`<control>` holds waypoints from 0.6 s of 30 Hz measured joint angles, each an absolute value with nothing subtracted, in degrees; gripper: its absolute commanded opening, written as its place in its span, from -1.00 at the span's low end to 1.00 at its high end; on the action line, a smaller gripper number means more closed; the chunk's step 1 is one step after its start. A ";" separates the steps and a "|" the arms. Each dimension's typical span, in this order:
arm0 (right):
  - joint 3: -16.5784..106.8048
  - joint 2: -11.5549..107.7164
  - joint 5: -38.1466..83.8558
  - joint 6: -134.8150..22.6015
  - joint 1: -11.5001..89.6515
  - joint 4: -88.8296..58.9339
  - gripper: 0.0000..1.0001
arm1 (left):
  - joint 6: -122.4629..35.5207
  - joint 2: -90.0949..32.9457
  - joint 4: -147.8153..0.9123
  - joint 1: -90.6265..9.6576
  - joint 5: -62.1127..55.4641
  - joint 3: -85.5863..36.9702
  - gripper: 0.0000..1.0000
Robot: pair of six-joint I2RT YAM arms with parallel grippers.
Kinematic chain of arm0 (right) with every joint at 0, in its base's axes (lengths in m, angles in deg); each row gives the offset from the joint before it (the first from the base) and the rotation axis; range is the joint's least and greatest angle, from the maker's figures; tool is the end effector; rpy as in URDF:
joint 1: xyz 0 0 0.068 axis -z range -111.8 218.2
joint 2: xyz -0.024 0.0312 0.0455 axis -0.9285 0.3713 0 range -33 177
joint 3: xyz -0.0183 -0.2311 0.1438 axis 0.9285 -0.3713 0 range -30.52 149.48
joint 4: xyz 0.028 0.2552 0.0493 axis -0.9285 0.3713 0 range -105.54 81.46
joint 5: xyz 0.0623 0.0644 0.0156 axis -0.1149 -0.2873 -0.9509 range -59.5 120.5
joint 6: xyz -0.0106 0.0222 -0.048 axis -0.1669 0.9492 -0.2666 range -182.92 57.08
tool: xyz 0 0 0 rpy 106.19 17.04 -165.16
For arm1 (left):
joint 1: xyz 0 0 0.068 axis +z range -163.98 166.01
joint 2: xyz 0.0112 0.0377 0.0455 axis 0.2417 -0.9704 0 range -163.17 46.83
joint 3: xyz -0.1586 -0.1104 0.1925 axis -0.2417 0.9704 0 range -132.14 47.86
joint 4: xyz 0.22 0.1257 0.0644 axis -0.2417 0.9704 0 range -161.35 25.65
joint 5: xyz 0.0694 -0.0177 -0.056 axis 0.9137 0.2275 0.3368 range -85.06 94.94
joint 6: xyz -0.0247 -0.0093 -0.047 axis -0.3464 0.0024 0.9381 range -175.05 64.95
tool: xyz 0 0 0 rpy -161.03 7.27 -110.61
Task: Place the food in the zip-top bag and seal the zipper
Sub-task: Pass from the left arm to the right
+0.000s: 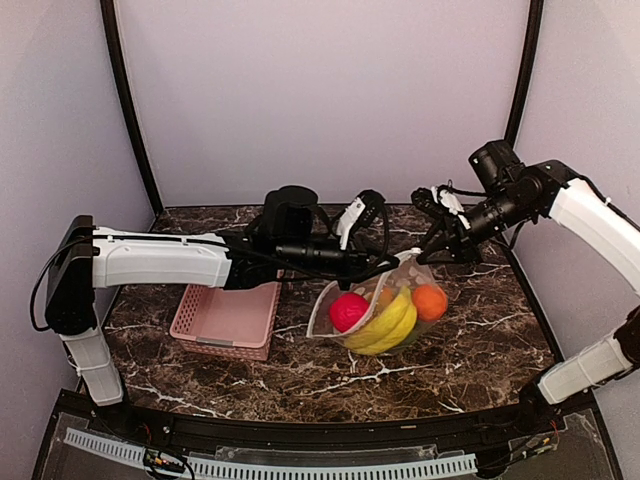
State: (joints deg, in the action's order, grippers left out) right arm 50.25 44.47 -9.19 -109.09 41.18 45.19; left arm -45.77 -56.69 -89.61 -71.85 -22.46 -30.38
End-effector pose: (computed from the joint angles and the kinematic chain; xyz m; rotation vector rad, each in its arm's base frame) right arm 0.2201 0.1376 0.3597 -1.6202 1.7612 0.7312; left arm 0.2167 -0.3759 0.3069 1.0997 1.4884 -1.2521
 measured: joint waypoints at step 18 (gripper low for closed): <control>48.39 42.75 -11.61 -108.44 41.22 39.70 -1.00 | -42.56 -56.72 -91.62 -70.82 -24.60 -29.94 -0.99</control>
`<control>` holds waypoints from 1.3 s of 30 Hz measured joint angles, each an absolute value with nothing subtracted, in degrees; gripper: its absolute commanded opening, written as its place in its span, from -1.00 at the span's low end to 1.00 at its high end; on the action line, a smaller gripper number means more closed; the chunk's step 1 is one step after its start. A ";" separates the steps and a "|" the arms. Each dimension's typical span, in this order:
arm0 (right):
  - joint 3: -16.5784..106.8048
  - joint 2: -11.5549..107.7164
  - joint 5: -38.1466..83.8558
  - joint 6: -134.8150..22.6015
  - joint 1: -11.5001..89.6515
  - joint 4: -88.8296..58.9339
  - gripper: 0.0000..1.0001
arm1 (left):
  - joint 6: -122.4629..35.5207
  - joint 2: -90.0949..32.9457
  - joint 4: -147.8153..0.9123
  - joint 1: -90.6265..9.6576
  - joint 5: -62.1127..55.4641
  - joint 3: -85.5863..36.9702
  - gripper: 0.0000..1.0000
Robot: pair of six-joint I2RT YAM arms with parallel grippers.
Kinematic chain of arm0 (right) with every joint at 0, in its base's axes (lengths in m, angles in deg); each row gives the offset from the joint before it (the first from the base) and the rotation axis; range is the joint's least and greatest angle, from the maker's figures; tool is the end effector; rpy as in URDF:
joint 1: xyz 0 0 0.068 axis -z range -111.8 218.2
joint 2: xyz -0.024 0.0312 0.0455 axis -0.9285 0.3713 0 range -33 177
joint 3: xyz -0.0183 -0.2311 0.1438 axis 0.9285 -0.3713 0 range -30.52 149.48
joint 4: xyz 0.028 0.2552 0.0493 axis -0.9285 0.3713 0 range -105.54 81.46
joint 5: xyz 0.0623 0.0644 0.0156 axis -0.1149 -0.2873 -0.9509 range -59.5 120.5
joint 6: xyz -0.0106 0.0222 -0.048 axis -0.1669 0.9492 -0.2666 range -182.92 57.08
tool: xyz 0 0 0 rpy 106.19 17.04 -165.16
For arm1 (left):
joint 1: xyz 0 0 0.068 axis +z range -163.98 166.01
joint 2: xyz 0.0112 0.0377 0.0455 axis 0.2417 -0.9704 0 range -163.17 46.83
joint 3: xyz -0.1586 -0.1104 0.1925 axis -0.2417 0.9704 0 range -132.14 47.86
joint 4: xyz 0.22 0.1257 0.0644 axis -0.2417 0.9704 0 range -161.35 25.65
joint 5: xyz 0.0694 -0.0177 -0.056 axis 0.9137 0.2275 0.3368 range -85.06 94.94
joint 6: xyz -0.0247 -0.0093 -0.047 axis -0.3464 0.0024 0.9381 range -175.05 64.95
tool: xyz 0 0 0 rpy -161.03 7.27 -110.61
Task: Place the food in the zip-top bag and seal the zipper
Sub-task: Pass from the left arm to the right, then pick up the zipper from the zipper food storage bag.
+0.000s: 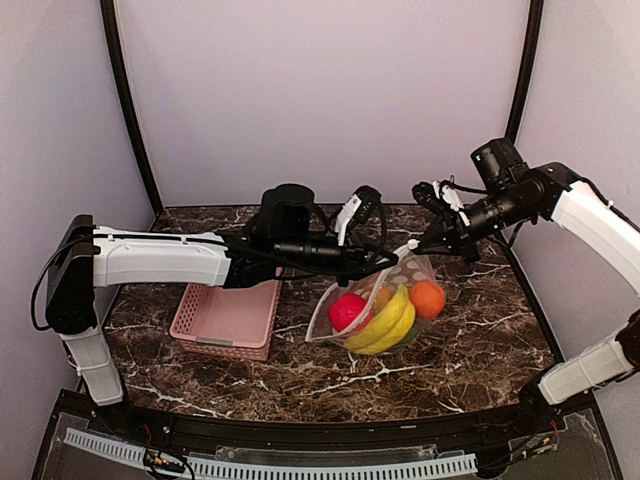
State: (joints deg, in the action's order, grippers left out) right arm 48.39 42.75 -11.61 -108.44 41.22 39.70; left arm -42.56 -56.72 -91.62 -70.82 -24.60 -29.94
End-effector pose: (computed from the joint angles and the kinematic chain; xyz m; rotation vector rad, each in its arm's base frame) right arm 0.2193 0.1383 0.3635 -1.5927 1.6619 0.7406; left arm 0.2221 -0.3721 0.3077 1.0712 1.4937 -1.3113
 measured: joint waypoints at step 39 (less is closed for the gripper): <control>58.82 46.85 -12.11 -105.23 41.22 50.72 -1.00 | -48.31 -62.14 -87.90 -72.42 -22.24 -42.13 -0.45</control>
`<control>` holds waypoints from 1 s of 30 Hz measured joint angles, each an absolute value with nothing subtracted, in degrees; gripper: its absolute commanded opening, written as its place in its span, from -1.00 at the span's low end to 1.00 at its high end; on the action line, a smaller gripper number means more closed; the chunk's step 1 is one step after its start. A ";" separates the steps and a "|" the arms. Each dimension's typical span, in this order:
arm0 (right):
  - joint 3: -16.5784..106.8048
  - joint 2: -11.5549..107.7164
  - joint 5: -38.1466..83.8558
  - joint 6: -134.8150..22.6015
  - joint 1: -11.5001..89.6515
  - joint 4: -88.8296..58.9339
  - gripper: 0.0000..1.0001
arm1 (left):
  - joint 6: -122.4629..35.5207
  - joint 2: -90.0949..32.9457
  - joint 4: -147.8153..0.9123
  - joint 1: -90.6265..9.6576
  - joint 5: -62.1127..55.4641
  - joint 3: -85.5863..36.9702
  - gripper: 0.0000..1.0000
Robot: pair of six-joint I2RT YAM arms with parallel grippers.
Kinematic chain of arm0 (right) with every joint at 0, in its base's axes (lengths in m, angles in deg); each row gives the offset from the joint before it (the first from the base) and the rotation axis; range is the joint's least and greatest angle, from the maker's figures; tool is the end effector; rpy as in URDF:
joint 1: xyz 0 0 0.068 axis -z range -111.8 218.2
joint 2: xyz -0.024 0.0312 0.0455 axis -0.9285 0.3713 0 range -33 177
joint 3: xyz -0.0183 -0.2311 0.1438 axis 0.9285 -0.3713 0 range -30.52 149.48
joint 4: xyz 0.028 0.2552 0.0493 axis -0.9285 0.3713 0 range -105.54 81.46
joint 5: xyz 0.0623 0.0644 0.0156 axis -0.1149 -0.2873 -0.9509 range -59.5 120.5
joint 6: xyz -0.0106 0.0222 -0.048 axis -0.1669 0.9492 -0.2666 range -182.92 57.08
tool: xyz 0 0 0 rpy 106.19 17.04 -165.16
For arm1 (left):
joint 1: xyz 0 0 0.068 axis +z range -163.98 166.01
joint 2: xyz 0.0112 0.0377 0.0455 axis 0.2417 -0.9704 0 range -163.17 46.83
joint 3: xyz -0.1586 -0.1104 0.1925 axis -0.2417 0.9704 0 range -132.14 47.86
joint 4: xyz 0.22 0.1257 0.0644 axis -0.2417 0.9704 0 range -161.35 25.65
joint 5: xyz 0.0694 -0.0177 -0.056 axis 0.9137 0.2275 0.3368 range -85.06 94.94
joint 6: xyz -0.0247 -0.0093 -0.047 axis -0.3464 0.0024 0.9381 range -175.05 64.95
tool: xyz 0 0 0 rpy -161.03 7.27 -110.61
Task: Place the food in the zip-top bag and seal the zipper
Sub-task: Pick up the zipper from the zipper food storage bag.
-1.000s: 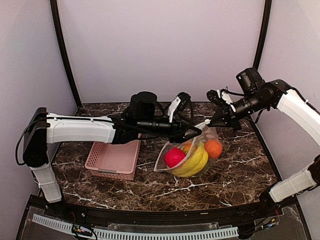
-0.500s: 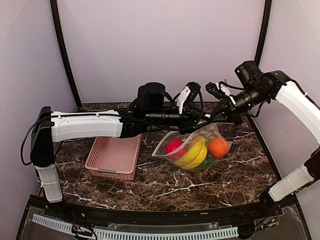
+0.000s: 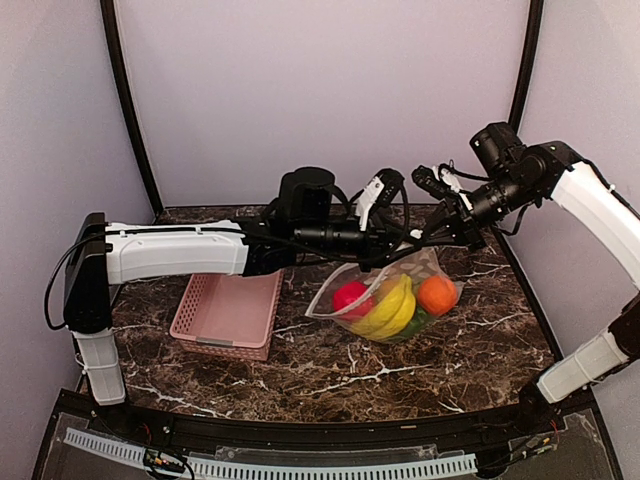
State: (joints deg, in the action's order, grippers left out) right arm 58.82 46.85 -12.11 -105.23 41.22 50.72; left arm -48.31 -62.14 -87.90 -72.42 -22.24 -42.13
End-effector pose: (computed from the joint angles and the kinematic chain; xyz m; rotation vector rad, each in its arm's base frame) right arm 0.2210 0.1395 0.3890 -1.5660 1.7837 0.8173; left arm 0.2282 -0.4026 0.3357 1.1057 1.3706 -1.2349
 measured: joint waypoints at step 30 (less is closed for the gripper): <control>57.95 46.90 -12.16 -104.61 41.48 50.98 -1.00 | -46.69 -61.83 -91.51 -71.72 -23.58 -40.10 -0.93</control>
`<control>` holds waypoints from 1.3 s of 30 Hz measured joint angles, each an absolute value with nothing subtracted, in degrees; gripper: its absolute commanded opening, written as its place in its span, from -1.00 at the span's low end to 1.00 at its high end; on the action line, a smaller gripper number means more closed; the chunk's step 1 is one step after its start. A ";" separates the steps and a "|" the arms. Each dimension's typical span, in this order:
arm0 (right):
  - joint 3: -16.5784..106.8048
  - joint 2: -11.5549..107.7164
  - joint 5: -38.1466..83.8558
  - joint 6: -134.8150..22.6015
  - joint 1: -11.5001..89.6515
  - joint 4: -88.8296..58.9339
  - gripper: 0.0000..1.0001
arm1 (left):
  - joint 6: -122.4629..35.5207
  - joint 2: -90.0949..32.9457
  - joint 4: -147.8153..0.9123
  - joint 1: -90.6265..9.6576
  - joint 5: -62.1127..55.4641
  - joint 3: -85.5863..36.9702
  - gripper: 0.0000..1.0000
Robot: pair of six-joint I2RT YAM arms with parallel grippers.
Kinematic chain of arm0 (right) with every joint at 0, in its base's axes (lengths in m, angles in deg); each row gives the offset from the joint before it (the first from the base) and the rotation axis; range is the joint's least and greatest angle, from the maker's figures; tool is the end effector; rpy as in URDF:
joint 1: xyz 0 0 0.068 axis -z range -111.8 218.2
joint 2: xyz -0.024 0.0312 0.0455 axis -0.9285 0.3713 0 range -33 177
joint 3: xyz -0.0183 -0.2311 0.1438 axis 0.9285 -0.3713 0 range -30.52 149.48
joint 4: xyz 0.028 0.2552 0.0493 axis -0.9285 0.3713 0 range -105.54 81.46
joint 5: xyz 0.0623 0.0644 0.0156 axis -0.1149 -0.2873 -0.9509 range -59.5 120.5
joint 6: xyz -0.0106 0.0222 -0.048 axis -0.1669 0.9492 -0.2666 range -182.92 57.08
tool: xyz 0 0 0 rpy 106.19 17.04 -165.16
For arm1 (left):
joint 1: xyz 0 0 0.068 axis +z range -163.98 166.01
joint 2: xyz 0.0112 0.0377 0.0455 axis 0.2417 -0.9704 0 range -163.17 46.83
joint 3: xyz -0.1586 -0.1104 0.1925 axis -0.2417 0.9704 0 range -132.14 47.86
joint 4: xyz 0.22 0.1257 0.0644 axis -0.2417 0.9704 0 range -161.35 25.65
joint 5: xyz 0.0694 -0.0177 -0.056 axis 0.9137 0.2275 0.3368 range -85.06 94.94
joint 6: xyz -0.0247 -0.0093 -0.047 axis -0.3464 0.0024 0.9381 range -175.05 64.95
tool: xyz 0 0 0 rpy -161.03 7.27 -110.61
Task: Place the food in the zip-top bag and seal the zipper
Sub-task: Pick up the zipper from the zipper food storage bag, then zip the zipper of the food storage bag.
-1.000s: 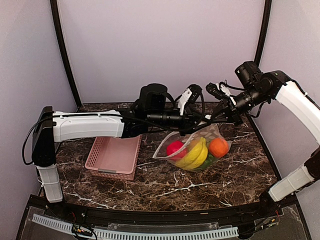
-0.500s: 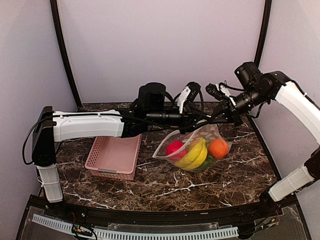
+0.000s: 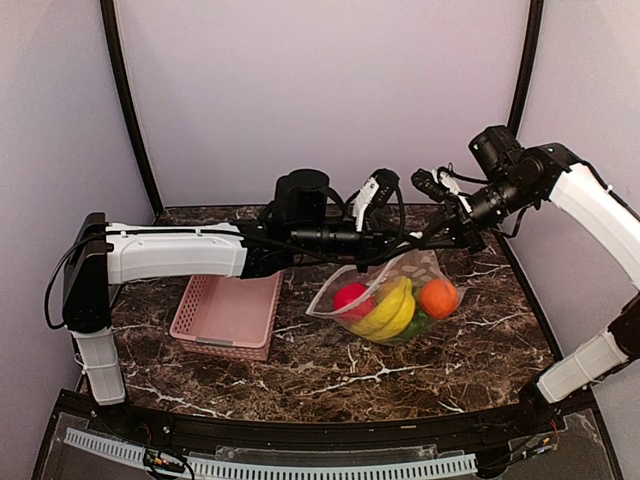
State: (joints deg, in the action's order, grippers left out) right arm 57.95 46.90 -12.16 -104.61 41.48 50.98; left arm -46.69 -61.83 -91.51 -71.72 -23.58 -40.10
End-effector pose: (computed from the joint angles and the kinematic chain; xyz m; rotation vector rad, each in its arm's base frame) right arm 0.2217 0.1385 0.3842 -1.5562 1.8154 0.8309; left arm 0.2312 -0.3981 0.3321 1.0877 1.3518 -1.2673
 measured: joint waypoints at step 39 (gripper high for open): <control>57.70 47.34 -20.86 -106.19 58.71 49.86 -1.00 | -45.60 -53.50 -93.35 -69.62 -20.45 -24.50 -0.98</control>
State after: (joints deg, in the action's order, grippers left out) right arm 57.70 47.34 -20.86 -106.19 58.71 49.86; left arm -45.60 -53.50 -93.35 -69.62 -20.45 -24.50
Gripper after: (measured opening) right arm 0.003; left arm 0.086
